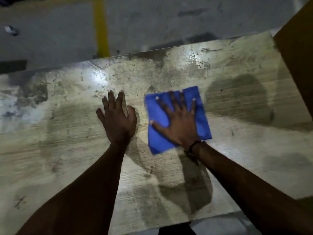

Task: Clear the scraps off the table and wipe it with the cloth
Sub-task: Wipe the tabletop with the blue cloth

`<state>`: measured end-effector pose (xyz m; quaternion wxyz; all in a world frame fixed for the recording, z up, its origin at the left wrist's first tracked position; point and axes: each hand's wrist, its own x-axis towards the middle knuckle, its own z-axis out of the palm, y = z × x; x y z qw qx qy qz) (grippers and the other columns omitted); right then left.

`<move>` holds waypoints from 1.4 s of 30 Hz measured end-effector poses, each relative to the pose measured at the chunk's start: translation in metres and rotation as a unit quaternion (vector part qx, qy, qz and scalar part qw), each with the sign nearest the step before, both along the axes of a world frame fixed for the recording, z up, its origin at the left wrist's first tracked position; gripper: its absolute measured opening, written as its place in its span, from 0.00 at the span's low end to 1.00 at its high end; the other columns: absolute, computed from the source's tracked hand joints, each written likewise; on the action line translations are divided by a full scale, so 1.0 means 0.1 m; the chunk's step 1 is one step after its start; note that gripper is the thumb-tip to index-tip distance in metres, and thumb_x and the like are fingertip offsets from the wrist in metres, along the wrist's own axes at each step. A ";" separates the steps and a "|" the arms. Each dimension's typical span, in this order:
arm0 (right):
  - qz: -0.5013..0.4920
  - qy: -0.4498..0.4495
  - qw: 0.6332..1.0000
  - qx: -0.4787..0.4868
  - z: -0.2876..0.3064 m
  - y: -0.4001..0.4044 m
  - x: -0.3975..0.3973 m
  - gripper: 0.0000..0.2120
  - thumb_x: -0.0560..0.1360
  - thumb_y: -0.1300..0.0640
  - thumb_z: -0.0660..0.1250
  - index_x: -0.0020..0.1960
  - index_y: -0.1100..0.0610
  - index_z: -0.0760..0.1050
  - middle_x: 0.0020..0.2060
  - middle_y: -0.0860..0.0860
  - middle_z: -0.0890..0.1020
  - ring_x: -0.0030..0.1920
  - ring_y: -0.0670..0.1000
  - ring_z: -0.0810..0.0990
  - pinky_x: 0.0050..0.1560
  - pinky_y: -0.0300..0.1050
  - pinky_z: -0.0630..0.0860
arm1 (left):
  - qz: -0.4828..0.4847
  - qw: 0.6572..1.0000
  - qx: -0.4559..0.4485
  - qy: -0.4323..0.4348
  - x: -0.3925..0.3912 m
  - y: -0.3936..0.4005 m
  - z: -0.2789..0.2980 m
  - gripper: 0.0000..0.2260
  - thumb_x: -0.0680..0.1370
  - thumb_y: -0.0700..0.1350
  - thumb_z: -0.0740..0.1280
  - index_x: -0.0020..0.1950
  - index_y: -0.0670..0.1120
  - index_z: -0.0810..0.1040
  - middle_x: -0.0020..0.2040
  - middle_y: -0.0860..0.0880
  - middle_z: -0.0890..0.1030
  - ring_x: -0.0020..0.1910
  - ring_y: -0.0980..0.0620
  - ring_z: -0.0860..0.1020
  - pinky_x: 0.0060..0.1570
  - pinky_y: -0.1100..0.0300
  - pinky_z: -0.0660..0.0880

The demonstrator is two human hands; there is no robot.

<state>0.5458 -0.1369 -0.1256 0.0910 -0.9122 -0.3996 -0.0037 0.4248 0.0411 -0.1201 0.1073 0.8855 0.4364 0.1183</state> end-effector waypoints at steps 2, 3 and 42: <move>0.047 0.022 0.999 -0.004 0.03 0.00 -0.06 0.40 0.75 0.21 0.55 0.82 0.36 0.56 0.85 0.48 0.54 0.85 0.57 0.48 0.78 0.73 0.47 | 0.003 1.000 0.003 -0.003 0.00 0.00 0.01 0.28 0.82 0.54 0.61 0.83 0.53 0.64 0.84 0.45 0.62 0.83 0.40 0.59 0.77 0.34 0.57; 0.040 0.023 0.999 -0.006 0.03 -0.03 0.04 0.40 0.74 0.21 0.54 0.82 0.35 0.55 0.85 0.47 0.54 0.85 0.56 0.48 0.78 0.73 0.47 | 0.005 1.000 0.003 -0.006 -0.01 -0.01 0.01 0.28 0.82 0.54 0.61 0.83 0.54 0.64 0.84 0.46 0.62 0.83 0.40 0.59 0.77 0.34 0.56; -0.194 0.064 0.979 0.011 0.06 0.78 1.73 0.42 0.74 0.20 0.50 0.83 0.37 0.52 0.85 0.52 0.53 0.84 0.63 0.48 0.76 0.78 0.45 | 0.026 1.000 -0.005 -0.006 0.05 -0.02 0.08 0.29 0.82 0.54 0.61 0.83 0.55 0.63 0.85 0.50 0.59 0.84 0.45 0.56 0.78 0.37 0.56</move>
